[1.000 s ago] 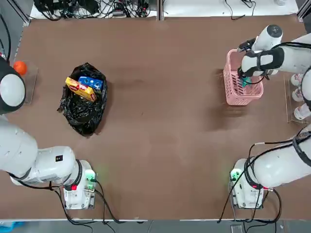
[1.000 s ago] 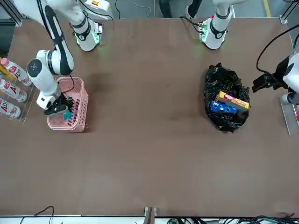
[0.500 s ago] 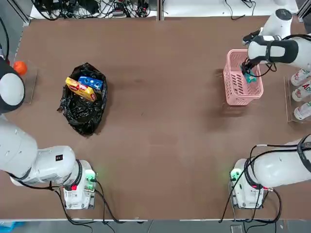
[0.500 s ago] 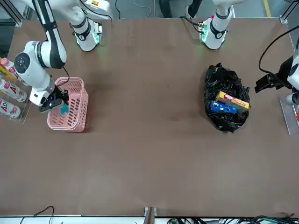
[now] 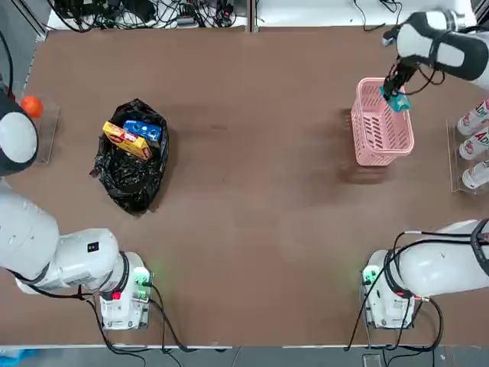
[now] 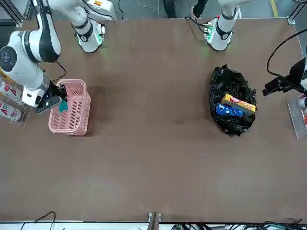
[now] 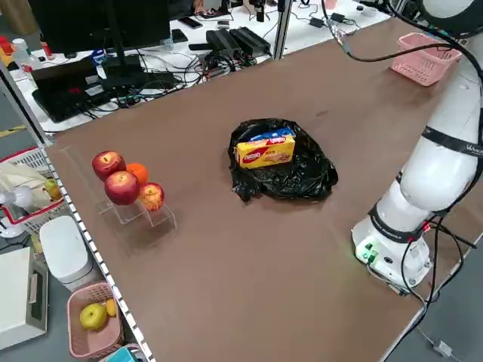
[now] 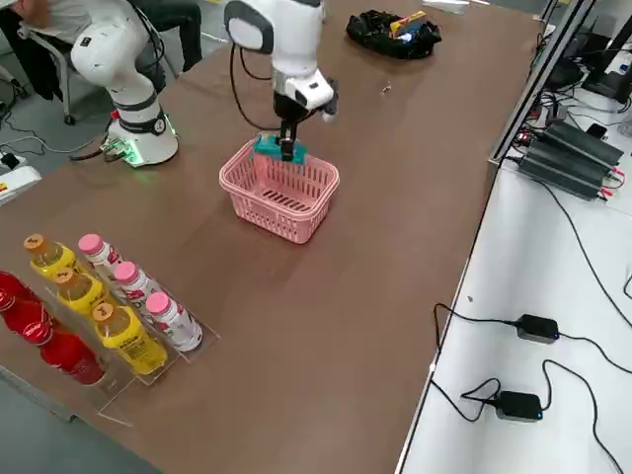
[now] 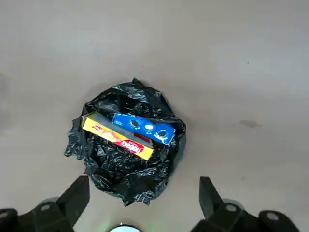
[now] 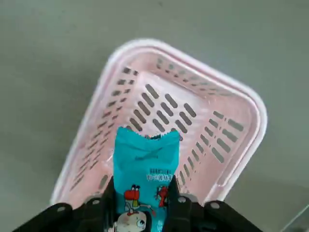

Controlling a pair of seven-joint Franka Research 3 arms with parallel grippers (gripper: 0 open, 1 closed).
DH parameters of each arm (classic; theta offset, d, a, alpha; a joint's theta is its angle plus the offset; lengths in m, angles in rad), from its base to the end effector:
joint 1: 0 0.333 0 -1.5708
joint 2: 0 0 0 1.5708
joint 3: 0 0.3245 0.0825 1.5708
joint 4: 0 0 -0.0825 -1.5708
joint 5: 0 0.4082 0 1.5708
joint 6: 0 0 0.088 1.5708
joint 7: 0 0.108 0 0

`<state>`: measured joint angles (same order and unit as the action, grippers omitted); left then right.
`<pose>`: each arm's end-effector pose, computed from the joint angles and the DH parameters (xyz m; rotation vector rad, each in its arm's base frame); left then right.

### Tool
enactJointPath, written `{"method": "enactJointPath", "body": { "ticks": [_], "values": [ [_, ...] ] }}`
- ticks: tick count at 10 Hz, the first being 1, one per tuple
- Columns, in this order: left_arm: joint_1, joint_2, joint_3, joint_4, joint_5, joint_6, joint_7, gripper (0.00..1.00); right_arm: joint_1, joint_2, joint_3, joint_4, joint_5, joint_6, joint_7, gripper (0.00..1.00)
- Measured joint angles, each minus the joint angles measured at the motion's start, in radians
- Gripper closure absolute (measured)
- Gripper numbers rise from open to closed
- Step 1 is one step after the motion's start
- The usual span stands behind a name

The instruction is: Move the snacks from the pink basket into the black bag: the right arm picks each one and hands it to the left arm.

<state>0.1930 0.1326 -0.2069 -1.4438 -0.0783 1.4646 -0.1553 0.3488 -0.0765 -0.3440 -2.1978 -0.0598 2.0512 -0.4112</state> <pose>0.6079 -0.0090 0.6090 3.0333 0.2091 -0.1787 0.5291 -0.0021 0.4033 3.0505 0.6942 -0.1219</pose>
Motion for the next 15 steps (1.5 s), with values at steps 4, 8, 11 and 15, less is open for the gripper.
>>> {"method": "enactJointPath", "body": {
  "ticks": [4,8,11,15],
  "values": [
    [0.002,0.055,0.000,0.000,-0.080,0.002,-0.001,0.00,0.107,0.001,0.004,0.058,0.065,-0.058,0.257,0.58],
    [0.035,0.094,0.000,0.000,-0.327,0.009,0.018,0.00,0.181,0.002,0.006,0.118,0.223,-0.087,0.558,0.59],
    [0.042,0.131,-0.001,0.000,-0.466,0.036,0.022,0.00,0.308,0.012,0.007,0.150,0.364,-0.086,0.891,0.59],
    [0.081,0.185,-0.007,0.001,-0.609,0.038,0.024,0.00,0.454,0.147,0.009,0.317,0.565,-0.082,1.297,0.59]
  ]
}}
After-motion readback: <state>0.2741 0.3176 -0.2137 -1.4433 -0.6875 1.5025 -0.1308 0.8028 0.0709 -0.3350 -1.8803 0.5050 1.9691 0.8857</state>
